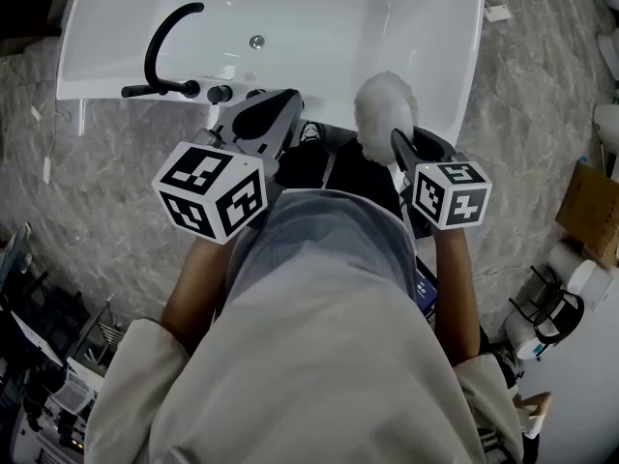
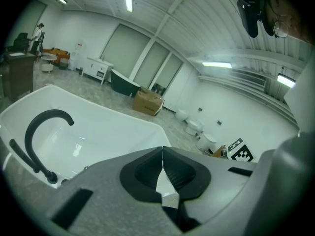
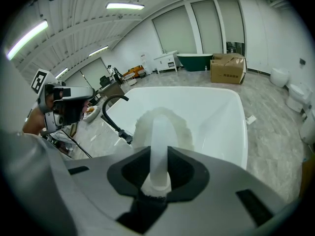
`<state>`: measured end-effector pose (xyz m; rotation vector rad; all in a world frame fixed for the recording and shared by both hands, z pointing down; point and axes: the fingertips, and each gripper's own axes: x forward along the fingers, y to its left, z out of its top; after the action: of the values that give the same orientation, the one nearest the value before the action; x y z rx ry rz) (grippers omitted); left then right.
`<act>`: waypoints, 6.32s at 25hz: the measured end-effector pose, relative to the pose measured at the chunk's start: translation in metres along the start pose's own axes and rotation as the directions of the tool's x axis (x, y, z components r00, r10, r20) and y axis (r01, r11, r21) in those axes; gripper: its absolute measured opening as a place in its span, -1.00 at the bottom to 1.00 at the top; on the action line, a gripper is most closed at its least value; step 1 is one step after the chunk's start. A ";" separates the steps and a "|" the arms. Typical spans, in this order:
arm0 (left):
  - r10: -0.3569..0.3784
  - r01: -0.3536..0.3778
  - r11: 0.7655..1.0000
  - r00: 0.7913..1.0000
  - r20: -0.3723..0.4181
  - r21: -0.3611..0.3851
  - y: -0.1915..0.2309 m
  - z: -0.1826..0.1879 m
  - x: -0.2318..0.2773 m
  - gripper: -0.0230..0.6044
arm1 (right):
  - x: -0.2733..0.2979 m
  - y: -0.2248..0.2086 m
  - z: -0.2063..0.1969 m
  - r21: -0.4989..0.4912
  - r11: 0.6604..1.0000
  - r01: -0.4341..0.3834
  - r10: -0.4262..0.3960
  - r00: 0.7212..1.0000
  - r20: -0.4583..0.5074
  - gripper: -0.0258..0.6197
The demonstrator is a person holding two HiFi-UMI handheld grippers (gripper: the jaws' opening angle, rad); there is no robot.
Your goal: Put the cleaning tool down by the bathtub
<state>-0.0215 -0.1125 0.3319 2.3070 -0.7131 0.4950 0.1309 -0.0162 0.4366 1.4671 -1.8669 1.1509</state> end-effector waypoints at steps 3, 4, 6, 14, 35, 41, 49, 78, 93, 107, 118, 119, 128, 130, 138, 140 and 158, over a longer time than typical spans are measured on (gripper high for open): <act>0.003 -0.003 1.000 1.000 -0.006 0.000 0.003 -0.003 -0.002 -0.90 | 0.007 0.001 -0.006 0.004 1.000 -0.007 0.007 1.000 -0.015 -0.67; 0.004 -0.004 1.000 1.000 -0.008 -0.002 0.003 -0.005 -0.002 -0.90 | 0.009 0.002 -0.008 0.006 1.000 -0.010 0.010 1.000 -0.021 -0.67; 0.004 -0.004 1.000 1.000 -0.010 -0.002 0.004 -0.006 -0.003 -0.90 | 0.014 0.004 -0.011 0.010 1.000 -0.019 0.020 0.999 -0.031 -0.67; -0.009 0.009 1.000 1.000 -0.019 -0.001 -0.003 -0.008 -0.001 -0.90 | 0.022 0.004 -0.016 -0.025 0.999 -0.032 0.031 0.997 -0.065 -0.67; 0.024 -0.025 0.999 0.999 -0.039 -0.035 0.003 -0.022 -0.004 -0.90 | 0.046 -0.004 -0.042 -0.119 0.991 -0.059 0.042 0.990 -0.135 -0.67; 0.037 -0.039 0.998 0.998 -0.044 -0.048 0.004 -0.025 -0.007 -0.90 | 0.055 -0.004 -0.045 -0.171 0.983 -0.064 0.036 0.986 -0.163 -0.67; 0.052 -0.056 0.997 0.997 -0.056 -0.059 0.010 -0.030 -0.008 -0.90 | 0.071 -0.007 -0.050 -0.235 0.969 -0.072 0.022 0.978 -0.209 -0.67; 0.112 -0.119 0.985 0.991 -0.069 -0.123 0.031 -0.035 -0.010 -0.90 | 0.124 -0.025 -0.085 -0.340 0.931 -0.136 -0.006 0.924 -0.383 -0.67; 0.149 -0.161 0.976 0.985 -0.087 -0.149 0.045 -0.037 -0.009 -0.90 | 0.148 -0.032 -0.091 -0.444 0.875 -0.192 -0.037 0.889 -0.457 -0.67; 0.173 -0.188 0.968 0.980 -0.102 -0.164 0.056 -0.039 -0.006 -0.90 | 0.169 -0.028 -0.103 -0.475 0.849 -0.232 -0.049 0.860 -0.508 -0.67; 0.192 -0.211 0.963 0.974 -0.119 -0.170 0.059 -0.049 -0.006 -0.90 | 0.180 -0.031 -0.110 -0.462 0.859 -0.220 -0.058 0.856 -0.514 -0.67; 0.194 -0.213 0.962 0.974 -0.121 -0.171 0.059 -0.050 -0.006 -0.90 | 0.180 -0.031 -0.111 -0.461 0.860 -0.219 -0.057 0.857 -0.513 -0.67; 0.174 -0.193 0.959 0.979 -0.106 -0.209 0.054 -0.054 -0.009 -0.90 | 0.178 -0.029 -0.115 -0.427 0.882 -0.201 -0.060 0.849 -0.525 -0.67; 0.170 -0.188 0.959 0.980 -0.102 -0.210 0.053 -0.054 -0.010 -0.90 | 0.177 -0.028 -0.112 -0.420 0.889 -0.183 -0.064 0.858 -0.509 -0.66; 0.151 -0.169 0.964 0.983 -0.102 -0.206 0.049 -0.056 -0.010 -0.90 | 0.172 -0.035 -0.120 -0.370 0.915 -0.158 -0.056 0.861 -0.505 -0.57; 0.148 -0.166 0.965 0.984 -0.101 -0.202 0.049 -0.056 -0.010 -0.90 | 0.171 -0.034 -0.121 -0.362 0.919 -0.157 -0.054 0.858 -0.510 -0.56; 0.112 -0.127 0.975 0.989 -0.092 -0.183 0.040 -0.048 -0.003 -0.90 | 0.159 -0.036 -0.117 -0.351 0.925 -0.145 -0.050 0.869 -0.492 -0.52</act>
<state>-0.0552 -0.1040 0.3837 2.0650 -0.8262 0.5482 0.1047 -0.0033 0.6350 0.8157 -1.6434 0.9956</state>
